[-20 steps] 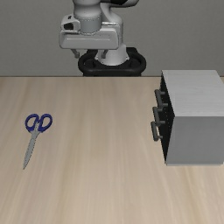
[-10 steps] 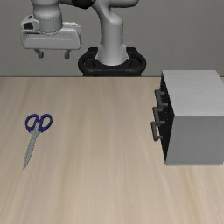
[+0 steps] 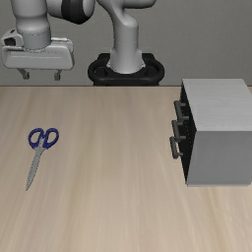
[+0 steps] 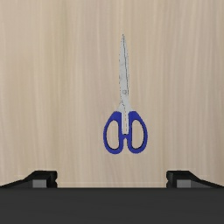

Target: Pick up the scissors and place it on the top of the cabinet

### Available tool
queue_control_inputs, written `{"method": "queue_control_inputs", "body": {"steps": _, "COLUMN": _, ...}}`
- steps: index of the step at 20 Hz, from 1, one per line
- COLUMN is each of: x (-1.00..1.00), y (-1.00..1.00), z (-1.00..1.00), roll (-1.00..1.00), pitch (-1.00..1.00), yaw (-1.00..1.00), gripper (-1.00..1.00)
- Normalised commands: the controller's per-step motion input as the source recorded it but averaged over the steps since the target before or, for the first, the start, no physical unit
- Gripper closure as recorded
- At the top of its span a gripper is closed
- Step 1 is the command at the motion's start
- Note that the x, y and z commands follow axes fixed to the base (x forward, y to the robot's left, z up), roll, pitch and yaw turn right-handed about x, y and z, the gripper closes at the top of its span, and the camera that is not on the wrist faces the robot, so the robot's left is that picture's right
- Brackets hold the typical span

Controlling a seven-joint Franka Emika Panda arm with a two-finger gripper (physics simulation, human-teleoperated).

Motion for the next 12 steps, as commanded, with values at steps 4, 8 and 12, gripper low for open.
{"method": "queue_control_inputs", "body": {"steps": 4, "x": -0.25, "y": -0.25, "z": 0.00, "roll": 0.00, "pitch": 0.00, "yaw": 0.00, "gripper": -1.00}}
{"method": "queue_control_inputs", "body": {"steps": 8, "x": 0.00, "y": 0.00, "z": -1.00, "roll": 0.00, "pitch": 0.00, "yaw": 0.00, "gripper": -1.00}}
{"method": "queue_control_inputs", "body": {"steps": 12, "x": 0.00, "y": 0.00, "z": -1.00, "roll": 0.00, "pitch": 0.00, "yaw": 0.00, "gripper": -1.00}}
